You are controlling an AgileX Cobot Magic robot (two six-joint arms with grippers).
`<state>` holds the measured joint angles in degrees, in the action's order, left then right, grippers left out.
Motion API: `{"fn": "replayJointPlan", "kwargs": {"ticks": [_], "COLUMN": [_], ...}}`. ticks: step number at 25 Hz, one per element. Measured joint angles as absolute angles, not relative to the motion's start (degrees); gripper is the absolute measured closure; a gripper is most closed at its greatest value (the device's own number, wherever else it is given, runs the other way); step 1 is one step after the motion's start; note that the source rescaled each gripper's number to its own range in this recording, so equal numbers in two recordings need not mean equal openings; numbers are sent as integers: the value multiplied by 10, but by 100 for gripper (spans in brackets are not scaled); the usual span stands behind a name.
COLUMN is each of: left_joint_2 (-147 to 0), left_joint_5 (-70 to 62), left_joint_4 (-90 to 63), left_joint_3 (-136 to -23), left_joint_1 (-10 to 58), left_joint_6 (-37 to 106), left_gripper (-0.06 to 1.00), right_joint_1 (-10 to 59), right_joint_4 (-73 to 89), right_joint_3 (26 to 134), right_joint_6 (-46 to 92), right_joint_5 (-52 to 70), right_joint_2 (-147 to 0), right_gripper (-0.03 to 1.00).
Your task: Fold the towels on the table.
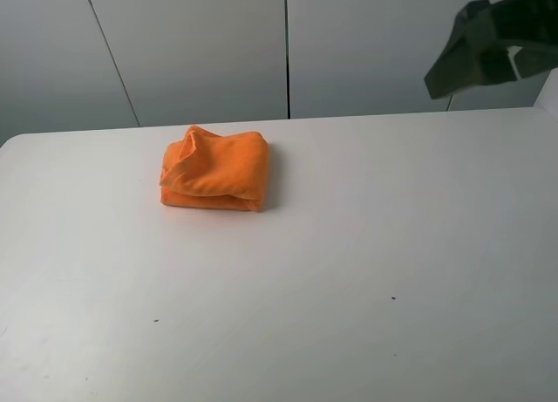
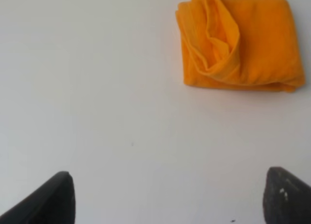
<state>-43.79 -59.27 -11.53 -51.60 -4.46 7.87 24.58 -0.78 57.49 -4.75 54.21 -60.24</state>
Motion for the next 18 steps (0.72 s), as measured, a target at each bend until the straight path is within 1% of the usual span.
{"fn": "replayJointPlan", "kwargs": {"ticks": [3, 9, 13, 18], "left_joint_2": [-335, -171, -86, -8], "left_joint_5": [-612, -630, -642, -650], "left_joint_4": [-118, -118, -117, -117], "left_joint_3": [-480, -433, -387, -332], "left_joint_1": [-45, -45, -45, -45], "left_joint_6": [79, 77, 79, 89], "left_gripper": [-5, -5, -5, -5], "right_joint_1": [246, 246, 246, 246], "right_joint_4": [-22, -27, -29, -9], "right_joint_3": [513, 440, 395, 330], "right_joint_6": [-51, -45, -31, 0], "right_joint_5": [569, 640, 645, 645], "right_joint_2": [-468, -229, -124, -41], "right_gripper": [-3, -3, -3, -3]}}
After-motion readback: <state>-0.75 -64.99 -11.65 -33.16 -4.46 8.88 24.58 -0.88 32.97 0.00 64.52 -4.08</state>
